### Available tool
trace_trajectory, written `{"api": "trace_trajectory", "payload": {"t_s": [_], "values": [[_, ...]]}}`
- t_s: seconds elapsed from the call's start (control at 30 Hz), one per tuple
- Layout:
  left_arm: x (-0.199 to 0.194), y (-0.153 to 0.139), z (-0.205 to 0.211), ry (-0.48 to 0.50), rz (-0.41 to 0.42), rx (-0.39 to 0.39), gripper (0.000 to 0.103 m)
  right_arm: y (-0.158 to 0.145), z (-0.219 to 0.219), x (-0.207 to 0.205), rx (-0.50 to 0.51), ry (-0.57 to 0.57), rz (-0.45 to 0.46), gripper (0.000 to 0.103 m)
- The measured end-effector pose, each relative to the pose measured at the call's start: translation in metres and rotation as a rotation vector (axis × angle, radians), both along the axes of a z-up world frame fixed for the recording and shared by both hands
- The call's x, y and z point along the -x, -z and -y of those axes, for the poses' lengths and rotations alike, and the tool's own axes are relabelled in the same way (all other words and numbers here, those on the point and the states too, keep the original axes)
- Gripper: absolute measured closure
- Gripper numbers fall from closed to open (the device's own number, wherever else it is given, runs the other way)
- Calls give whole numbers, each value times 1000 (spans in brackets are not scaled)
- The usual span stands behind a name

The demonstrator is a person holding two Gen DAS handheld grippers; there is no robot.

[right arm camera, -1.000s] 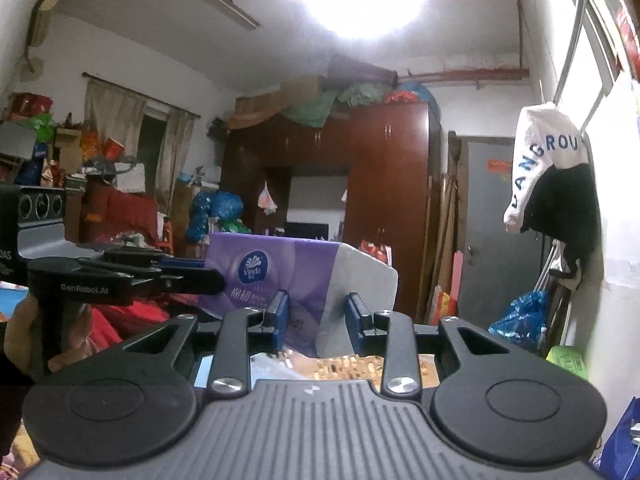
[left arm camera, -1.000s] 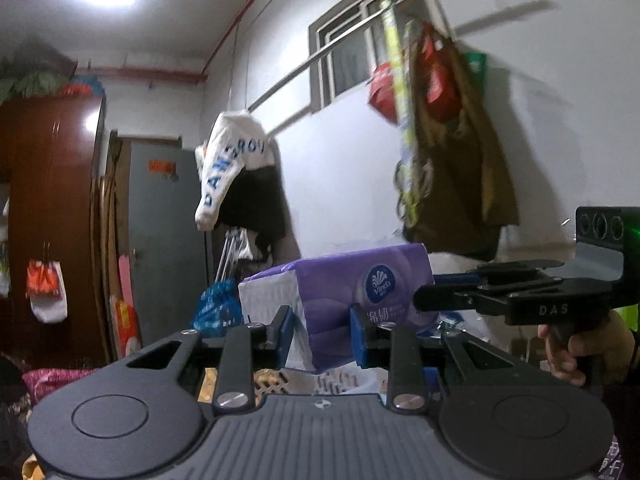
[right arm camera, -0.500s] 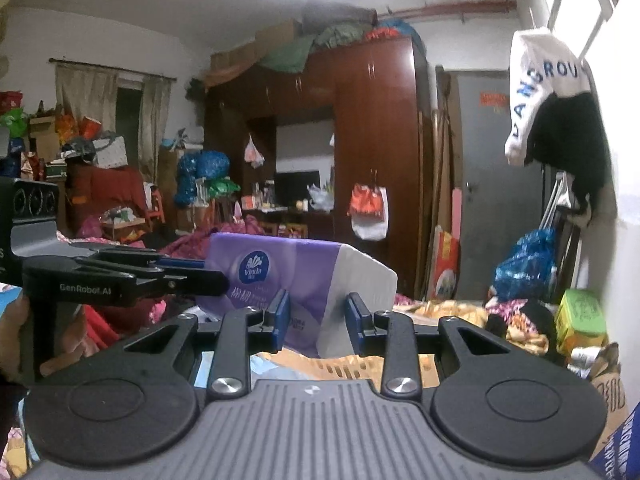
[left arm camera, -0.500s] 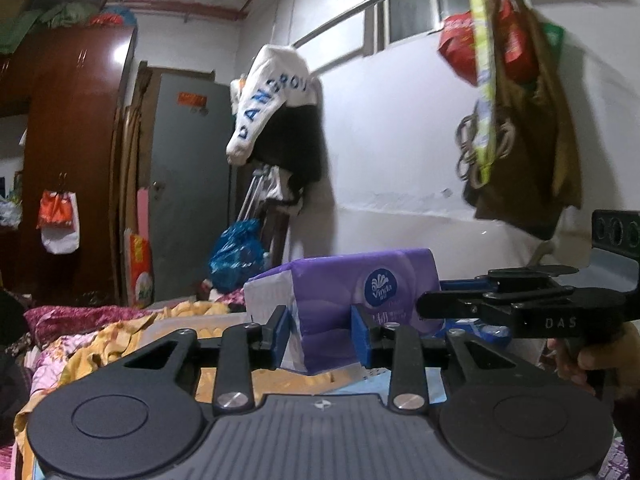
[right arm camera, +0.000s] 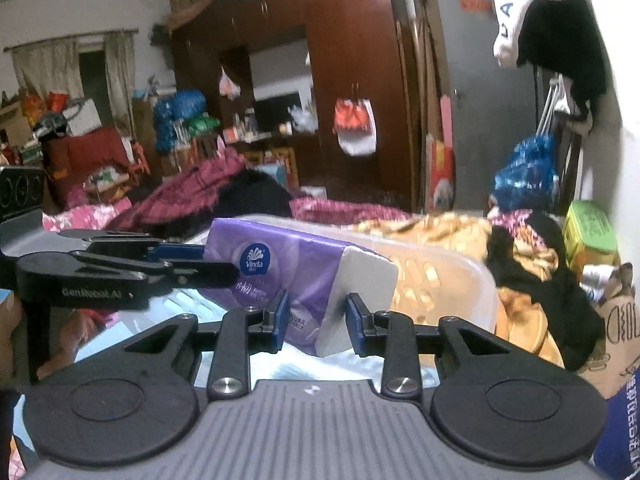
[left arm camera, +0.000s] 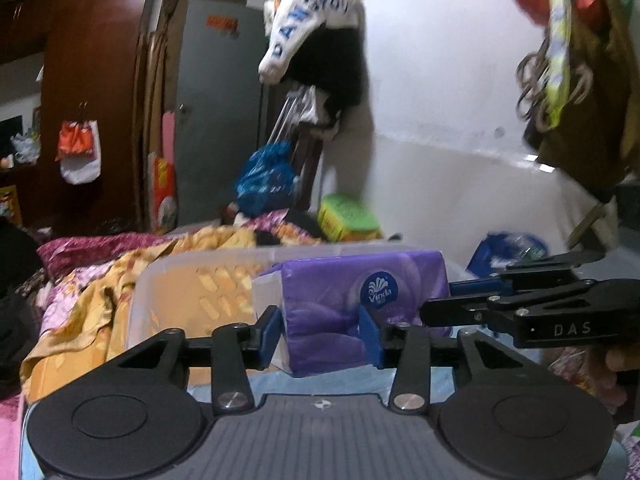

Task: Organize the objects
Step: 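Lift the purple tissue pack over the white basket and open both tools, then lower both tools toward the white plush toy on the table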

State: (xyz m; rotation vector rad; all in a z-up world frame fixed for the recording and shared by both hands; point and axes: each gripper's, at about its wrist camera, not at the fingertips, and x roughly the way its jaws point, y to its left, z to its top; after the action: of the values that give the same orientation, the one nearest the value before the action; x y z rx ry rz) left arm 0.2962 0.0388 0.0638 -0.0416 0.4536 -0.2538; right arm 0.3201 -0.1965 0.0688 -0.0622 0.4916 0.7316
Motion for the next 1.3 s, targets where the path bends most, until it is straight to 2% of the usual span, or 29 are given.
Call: {"api": "trace_trajectory", "payload": {"t_s": [0.27,0.37,0.43,0.5,0.57,0.6,0.67,0.73,0.8,0.93,1.0,1.17,1.23,1.3], "values": [[-14,11,7,-51,-89,-46,52,3,-12,-16,74,45,-112,68],[-19,17,4,-44,-126,-24,51,3,-12,-18,89,61,-120,66],[-17,18,2,-60,-117,-21,51,1,-12,-16,89,67,-115,63],[-6,13,-1,-93,-73,-19,48,-5,-8,-10,76,84,-96,55],[13,3,-5,-125,-14,-9,31,-16,-2,-3,59,97,-51,36],[23,-2,-6,-125,12,1,21,-22,1,4,47,102,-25,31],[51,-13,-4,-112,71,20,19,-34,10,23,19,111,41,13],[81,-20,1,-79,108,11,14,-42,21,49,-24,117,113,2],[119,-21,7,-71,132,-20,13,-45,27,72,-47,115,179,0],[177,-7,15,-50,149,-50,13,-24,56,117,-103,137,250,0],[197,7,15,-45,143,-46,13,-8,70,130,-137,154,247,0],[228,42,13,-64,142,-39,13,45,106,149,-260,138,113,0],[231,51,13,-68,127,-25,13,58,111,150,-275,128,78,0],[234,59,14,-52,102,5,13,67,109,150,-258,121,87,0]]}}
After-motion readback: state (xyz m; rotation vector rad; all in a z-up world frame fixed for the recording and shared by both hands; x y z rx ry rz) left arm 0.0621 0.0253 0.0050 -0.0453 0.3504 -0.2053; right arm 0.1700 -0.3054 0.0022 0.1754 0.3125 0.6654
